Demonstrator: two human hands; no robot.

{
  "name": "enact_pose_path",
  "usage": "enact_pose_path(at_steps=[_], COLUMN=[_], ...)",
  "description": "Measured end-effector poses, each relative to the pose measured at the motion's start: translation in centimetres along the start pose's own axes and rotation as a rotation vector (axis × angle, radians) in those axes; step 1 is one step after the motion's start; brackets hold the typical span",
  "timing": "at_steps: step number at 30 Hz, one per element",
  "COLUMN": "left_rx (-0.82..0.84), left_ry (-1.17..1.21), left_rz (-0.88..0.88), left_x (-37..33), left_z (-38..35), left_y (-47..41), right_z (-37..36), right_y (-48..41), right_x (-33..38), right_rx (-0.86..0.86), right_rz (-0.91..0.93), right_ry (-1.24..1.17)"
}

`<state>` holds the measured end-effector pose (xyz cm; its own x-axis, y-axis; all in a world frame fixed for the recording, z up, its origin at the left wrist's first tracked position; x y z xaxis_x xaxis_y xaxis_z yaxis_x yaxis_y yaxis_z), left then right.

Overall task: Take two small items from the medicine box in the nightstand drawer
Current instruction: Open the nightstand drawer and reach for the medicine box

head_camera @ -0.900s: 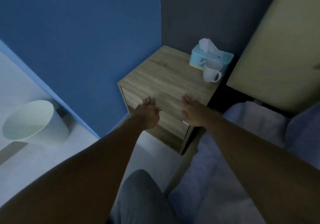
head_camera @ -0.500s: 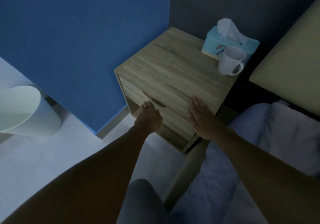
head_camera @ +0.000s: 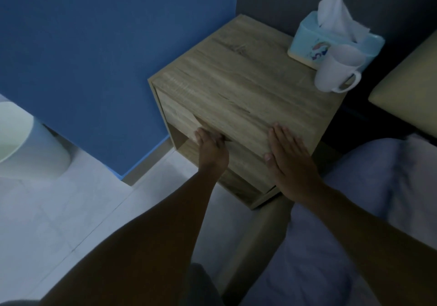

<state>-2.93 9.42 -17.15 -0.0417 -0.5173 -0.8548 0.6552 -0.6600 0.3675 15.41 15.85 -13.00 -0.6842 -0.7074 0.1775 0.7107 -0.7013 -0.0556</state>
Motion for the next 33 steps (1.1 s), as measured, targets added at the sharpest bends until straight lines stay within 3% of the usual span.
enact_pose_path(at_steps=[16, 33], left_rx=[0.026, 0.078], left_ry=[0.16, 0.198], left_rz=[0.106, 0.139], left_x=[-1.0, 6.3], left_z=[0.4, 9.3], left_y=[-0.1, 6.8], right_z=[-0.3, -0.1], right_y=[-0.4, -0.3], right_x=[-0.5, -0.2], right_rx=[0.085, 0.143], right_rz=[-0.03, -0.021], right_ry=[-0.024, 0.022])
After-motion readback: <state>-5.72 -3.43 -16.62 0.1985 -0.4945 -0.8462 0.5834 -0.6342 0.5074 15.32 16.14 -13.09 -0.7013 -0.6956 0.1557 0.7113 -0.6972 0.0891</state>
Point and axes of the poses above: each hand's wrist, its own y-axis away from the middle knuckle, its own z-axis out of the back of the hand, x = y × z, the point moved 3 cm from there along -y, towards the middle knuckle, and after that the axes turned 1 degree about y, right-handed, at the moved point
